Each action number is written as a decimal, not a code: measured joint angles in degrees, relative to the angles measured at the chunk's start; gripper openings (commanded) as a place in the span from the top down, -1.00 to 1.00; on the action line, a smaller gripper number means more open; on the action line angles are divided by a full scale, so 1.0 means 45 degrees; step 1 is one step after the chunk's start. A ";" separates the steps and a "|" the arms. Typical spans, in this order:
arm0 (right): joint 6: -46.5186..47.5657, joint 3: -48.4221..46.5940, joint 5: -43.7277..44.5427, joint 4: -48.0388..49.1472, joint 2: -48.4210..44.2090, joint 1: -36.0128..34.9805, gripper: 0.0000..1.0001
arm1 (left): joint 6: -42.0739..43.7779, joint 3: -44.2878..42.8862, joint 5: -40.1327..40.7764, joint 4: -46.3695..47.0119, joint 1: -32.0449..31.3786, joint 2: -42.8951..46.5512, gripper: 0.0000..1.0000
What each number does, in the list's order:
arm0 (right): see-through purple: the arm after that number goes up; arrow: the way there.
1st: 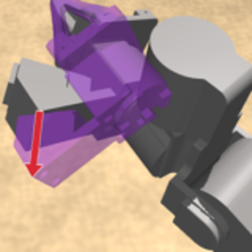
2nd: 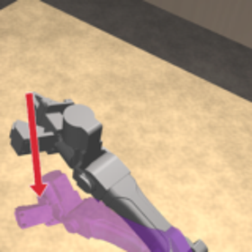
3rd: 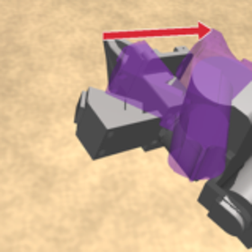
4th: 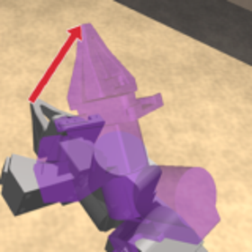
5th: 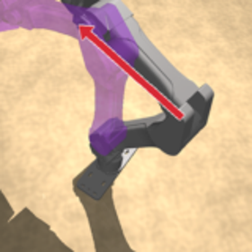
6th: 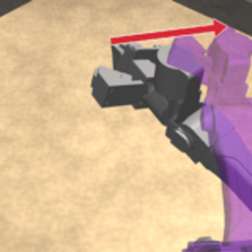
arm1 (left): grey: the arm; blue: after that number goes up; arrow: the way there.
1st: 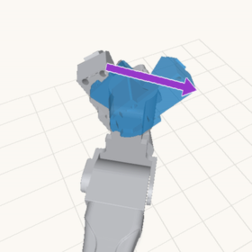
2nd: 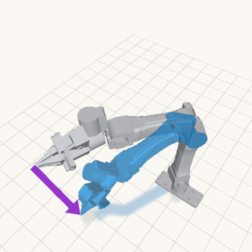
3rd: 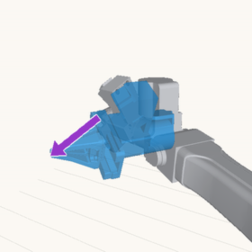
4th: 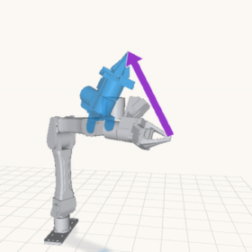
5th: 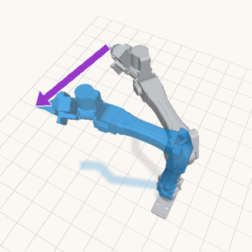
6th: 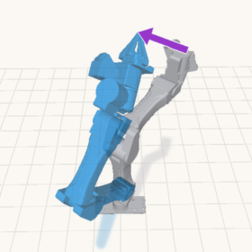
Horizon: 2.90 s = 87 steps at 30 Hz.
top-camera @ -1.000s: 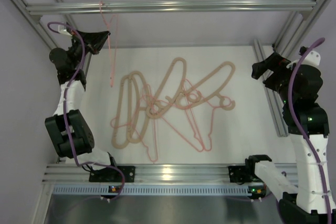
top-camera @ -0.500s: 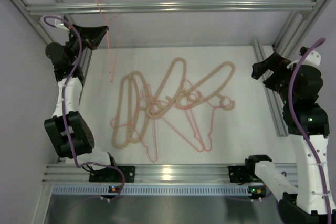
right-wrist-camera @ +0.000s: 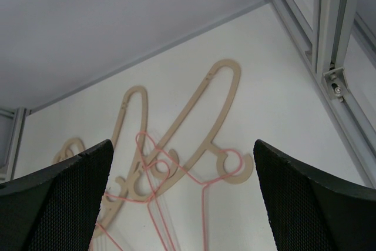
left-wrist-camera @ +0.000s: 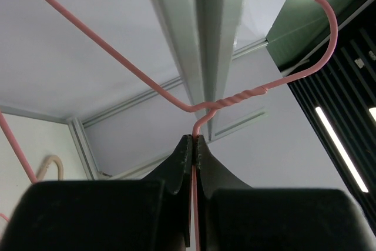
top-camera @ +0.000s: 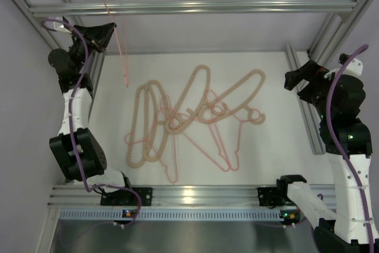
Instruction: Organize the hangers
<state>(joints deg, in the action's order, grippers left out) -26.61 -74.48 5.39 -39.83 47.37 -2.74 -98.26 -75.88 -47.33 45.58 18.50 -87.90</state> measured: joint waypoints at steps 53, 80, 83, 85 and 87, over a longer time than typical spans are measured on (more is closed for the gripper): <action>-0.0107 0.0408 -0.0311 0.0102 -0.0049 0.0000 -0.99 | 1.5305 -0.4532 0.9636 -1.4226 -0.9117 0.4707 -0.18; -0.0087 0.0408 0.0321 0.0092 -0.0612 0.0000 -0.99 | 1.5057 -0.2560 1.6427 -1.5237 -1.8394 -0.5722 -0.01; -0.0087 0.0408 0.0321 0.0092 -0.0627 0.0000 -0.99 | 1.4940 -0.2710 1.6164 -1.5018 -1.8423 -0.6387 -0.01; -0.0087 0.0408 0.0321 0.0092 -0.0665 0.0000 -0.99 | 1.4902 -0.2890 1.6009 -1.4785 -1.8447 -0.6766 -0.01; -0.0083 0.0408 0.0316 0.0097 -0.0685 0.0000 -0.99 | 1.4902 -0.3220 1.5883 -1.4634 -1.8472 -0.7150 -0.01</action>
<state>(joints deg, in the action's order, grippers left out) -26.98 -72.64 6.81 -39.40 44.29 -2.74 -31.20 -90.37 24.14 -20.27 -64.62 -120.07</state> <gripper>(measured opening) 0.993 0.509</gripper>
